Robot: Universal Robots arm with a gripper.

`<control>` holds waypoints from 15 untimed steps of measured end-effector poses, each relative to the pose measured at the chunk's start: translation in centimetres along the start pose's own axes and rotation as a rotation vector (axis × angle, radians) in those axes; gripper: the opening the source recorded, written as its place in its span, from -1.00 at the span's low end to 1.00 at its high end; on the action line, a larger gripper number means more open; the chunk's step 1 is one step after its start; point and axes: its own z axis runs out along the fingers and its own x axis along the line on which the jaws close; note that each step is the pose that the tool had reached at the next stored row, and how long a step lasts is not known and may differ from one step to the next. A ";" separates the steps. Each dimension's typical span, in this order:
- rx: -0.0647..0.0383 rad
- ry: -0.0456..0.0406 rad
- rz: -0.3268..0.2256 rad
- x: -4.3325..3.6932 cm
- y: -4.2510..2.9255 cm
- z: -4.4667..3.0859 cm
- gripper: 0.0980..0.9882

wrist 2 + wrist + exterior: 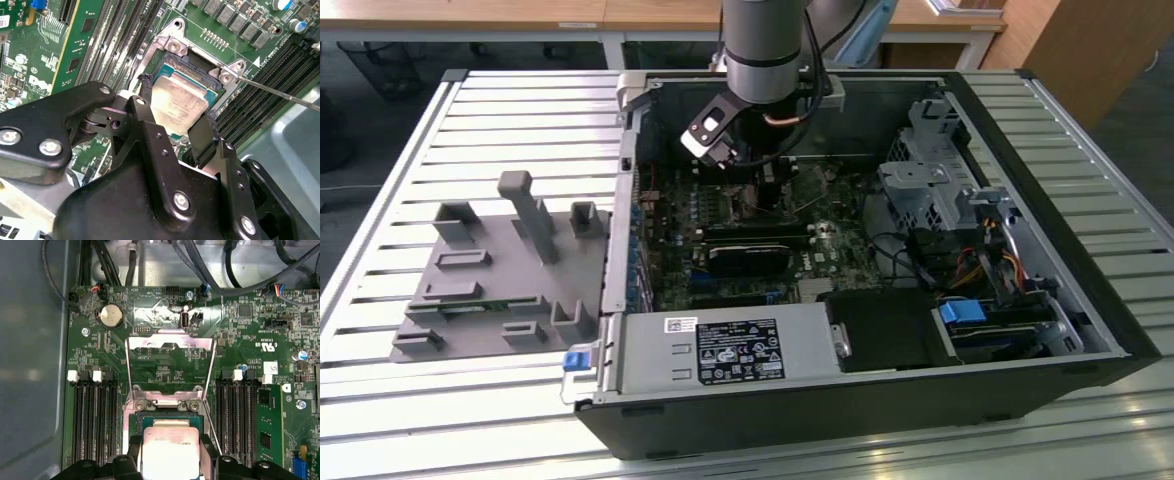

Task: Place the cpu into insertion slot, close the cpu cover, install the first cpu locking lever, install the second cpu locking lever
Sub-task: 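Place the cpu into insertion slot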

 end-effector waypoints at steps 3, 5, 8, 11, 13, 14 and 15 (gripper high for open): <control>0.000 0.0000 0.000 0.00 -0.07 0.18 0.00; 0.000 0.0000 0.000 0.00 -0.08 0.27 0.00; 0.000 0.0001 0.000 0.00 -0.09 0.43 0.00; 0.000 0.0000 0.000 0.02 -0.09 0.60 0.00; 0.000 0.0000 0.000 0.04 -0.09 0.70 0.00; 0.000 -0.0001 0.000 0.06 -0.09 0.74 0.00; 0.000 -0.0001 0.000 0.09 -0.09 0.78 0.00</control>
